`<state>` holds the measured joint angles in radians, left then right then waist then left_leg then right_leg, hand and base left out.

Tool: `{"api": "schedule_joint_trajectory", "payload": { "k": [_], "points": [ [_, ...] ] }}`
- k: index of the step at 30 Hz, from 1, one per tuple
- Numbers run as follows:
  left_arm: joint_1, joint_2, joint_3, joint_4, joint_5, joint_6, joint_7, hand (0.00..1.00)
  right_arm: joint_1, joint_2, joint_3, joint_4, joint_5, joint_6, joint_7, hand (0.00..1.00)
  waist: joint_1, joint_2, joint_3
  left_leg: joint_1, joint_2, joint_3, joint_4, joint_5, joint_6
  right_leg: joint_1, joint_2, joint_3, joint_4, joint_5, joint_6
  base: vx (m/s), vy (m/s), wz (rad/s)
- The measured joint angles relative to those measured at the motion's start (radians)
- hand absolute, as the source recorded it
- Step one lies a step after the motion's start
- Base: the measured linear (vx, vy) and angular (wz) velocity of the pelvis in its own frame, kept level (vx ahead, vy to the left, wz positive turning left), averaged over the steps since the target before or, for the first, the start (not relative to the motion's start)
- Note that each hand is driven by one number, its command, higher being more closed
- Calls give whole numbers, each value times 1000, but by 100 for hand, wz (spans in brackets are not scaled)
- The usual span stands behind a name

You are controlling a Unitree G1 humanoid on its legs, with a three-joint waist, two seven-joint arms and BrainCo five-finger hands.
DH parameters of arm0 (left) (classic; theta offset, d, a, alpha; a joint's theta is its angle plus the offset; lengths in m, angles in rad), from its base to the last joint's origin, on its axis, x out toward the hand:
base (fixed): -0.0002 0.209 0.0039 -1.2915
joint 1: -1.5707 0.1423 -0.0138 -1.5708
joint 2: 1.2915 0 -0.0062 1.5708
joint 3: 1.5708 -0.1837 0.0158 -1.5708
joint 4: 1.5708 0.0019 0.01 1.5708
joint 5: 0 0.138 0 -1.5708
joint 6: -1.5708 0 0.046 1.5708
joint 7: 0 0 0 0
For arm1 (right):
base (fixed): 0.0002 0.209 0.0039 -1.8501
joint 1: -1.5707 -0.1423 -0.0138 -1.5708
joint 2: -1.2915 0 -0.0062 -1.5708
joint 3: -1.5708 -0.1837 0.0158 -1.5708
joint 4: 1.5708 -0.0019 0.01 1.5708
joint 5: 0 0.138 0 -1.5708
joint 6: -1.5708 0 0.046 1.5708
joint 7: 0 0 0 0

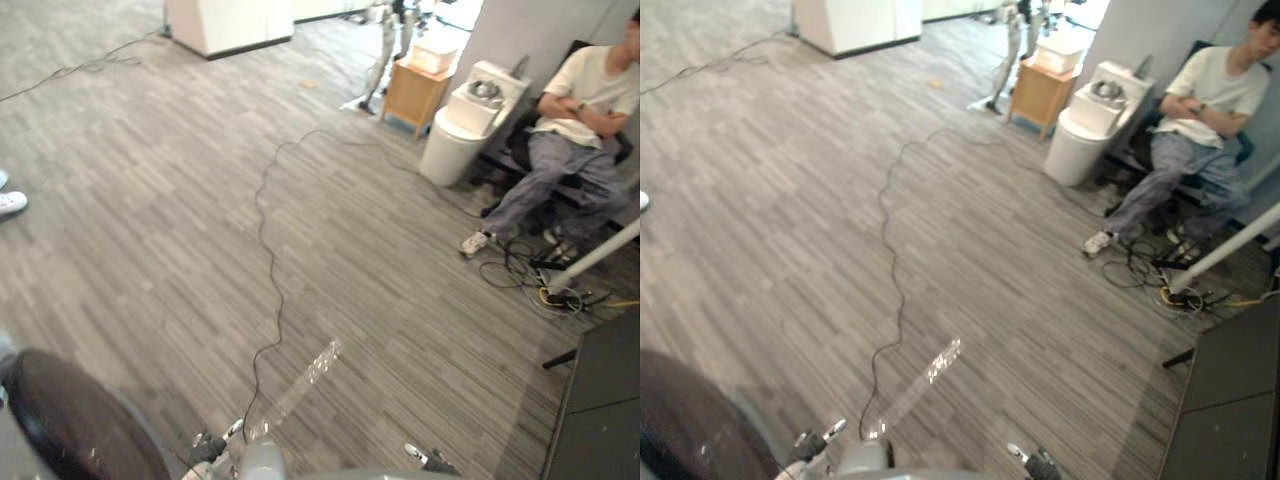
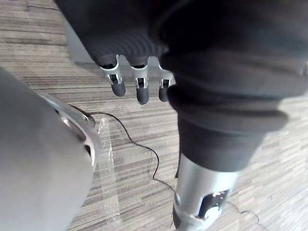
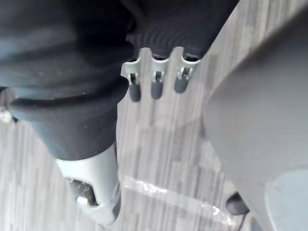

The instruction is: Organize washtable

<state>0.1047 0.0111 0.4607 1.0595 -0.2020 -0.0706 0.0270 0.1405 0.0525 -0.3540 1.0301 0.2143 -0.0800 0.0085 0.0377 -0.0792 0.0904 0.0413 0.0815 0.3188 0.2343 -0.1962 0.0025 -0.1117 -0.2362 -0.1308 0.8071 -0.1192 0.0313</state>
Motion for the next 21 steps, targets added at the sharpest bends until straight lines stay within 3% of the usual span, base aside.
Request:
{"api": "schedule_joint_trajectory", "payload": {
  "k": [2, 4, 7, 8, 9, 10, 11, 12, 14, 16, 18, 21],
  "points": [
    [3, 9, -30, 22, -1, 10, 0, 0, -8, -8, 0, 1, 18, -2, 8, 0, -24, 16, 1, 68, -2, 16, -63, 0, 0, -40, -10, -78, 64, -34, 1, 139, 94, -16],
    [-9, 8, -41, 43, -1, 22, 0, 0, -12, -22, -1, 0, 32, -9, 16, 0, -32, 31, 1, 113, -1, 40, -116, 0, -1, -83, -12, -163, 16, -74, 5, 151, 25, -30],
    [-22, 1, -77, 55, -5, 29, 1, 0, -37, -45, -2, 3, 59, -9, 16, 0, -53, 66, 15, 139, 14, 93, -165, 0, -25, -106, 3, -353, -317, -67, 0, 223, -66, -57],
    [-31, 1, -75, 73, -6, 35, 2, 0, -41, -48, -7, 3, 66, -9, 15, 0, -53, 74, 21, 155, 21, 127, -167, -6, -53, -105, 34, -403, -518, 16, -18, 295, -136, -62],
    [-31, 12, -63, 76, -6, 40, 2, 0, -41, -47, -14, 3, 71, -9, 15, 0, -53, 75, 22, 161, 23, 138, -167, -11, -64, -99, 43, -420, -567, 75, -36, 332, -166, -59],
    [-32, 15, -20, 81, -4, 52, -3, 0, -40, -43, -40, 4, 73, -8, 15, 0, -54, 76, 22, 178, 24, 149, -170, -15, -78, -84, 46, -438, -588, 173, -79, 299, -185, -43],
    [-37, 9, 29, 85, -4, 64, -1, 0, -45, -41, -62, 4, 72, -6, 15, 0, -54, 90, 26, 201, 47, 162, -176, -8, -94, -78, 69, -440, -564, 157, -91, 338, -223, -45],
    [-35, 19, 55, 82, -2, 66, -7, 0, -43, -41, -85, -4, 75, -9, 14, 0, -61, 106, 35, 220, 57, 179, -178, 11, -124, -84, 77, -440, -525, 99, -92, 358, -270, -48],
    [-34, 21, 73, 67, -2, 59, -7, 0, -39, -37, -100, -41, 94, -7, 13, 0, -80, 125, 42, 231, 88, 181, -125, 10, -129, -80, 95, -434, -476, 21, -84, 216, -211, -33],
    [-14, 6, 103, 30, -4, 38, -7, 0, -16, -27, -100, -72, 97, -8, 0, 0, -79, 135, 36, 181, 165, 163, 93, 7, -137, -29, 142, -415, -511, -18, -77, 322, -311, -41],
    [10, -47, 136, 9, -4, 18, -4, 0, -7, -33, -98, -77, 85, -9, -18, 0, -78, 153, 25, 63, 259, 48, 439, 41, -199, 39, 221, -359, -563, -38, -102, 415, -217, -72],
    [24, -98, 150, 2, -32, 15, -3, 0, -7, -34, -76, -75, 62, -7, -28, 0, -76, 145, 26, -44, 263, -17, 659, 35, -198, 89, 254, -296, -594, -52, -129, 329, -99, -79]
  ]
}}
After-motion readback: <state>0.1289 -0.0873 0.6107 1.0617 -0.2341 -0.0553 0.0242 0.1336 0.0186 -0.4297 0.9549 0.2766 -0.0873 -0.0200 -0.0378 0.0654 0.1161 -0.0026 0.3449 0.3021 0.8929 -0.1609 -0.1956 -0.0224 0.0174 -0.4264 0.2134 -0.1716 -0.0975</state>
